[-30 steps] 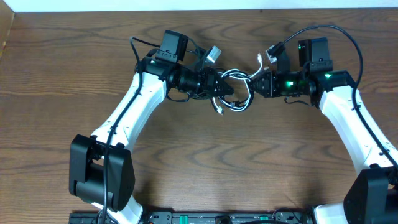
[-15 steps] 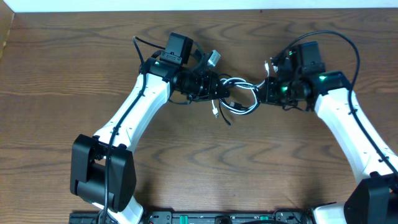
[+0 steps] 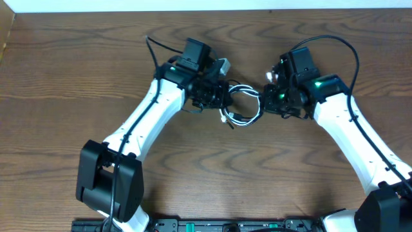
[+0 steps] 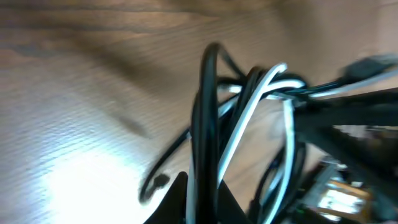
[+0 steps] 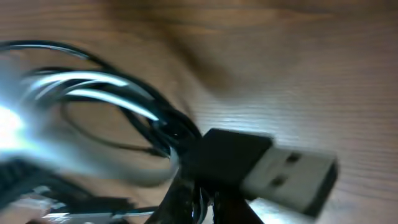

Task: Untangle cables

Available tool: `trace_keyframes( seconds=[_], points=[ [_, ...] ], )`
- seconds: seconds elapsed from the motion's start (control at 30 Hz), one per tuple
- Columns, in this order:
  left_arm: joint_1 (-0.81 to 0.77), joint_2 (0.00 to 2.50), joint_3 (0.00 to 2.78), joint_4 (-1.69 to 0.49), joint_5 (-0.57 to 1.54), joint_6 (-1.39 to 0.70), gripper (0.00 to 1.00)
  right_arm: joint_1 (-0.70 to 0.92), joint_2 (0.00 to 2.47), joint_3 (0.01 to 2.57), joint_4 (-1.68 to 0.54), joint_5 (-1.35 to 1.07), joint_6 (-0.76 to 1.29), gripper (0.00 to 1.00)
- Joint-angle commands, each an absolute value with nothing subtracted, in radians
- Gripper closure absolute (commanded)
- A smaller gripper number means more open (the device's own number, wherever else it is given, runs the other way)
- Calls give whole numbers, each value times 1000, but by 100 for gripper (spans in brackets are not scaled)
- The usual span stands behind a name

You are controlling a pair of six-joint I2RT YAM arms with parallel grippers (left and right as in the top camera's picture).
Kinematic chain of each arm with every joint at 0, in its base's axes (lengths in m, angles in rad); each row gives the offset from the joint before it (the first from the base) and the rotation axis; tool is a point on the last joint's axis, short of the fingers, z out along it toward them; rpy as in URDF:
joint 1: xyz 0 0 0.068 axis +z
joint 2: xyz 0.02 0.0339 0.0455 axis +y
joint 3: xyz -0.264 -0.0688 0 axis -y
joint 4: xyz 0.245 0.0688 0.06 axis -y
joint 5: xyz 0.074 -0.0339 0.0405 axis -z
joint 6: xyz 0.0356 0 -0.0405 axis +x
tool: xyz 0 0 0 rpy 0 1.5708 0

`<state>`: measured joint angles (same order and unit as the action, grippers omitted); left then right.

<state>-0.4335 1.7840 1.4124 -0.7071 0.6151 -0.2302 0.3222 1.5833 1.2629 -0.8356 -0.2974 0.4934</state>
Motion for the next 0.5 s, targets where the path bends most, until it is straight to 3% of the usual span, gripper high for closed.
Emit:
trace_keyframes(
  seconds=[0.0,0.47],
  points=[
    [-492,1792,1411,-710,529,-187,93,309,1575,1312,-782,-536,505,99],
    [-521,1856,1411,-699,527,-204,93,282,1575,1314,-530,-828,659,99]
  ],
)
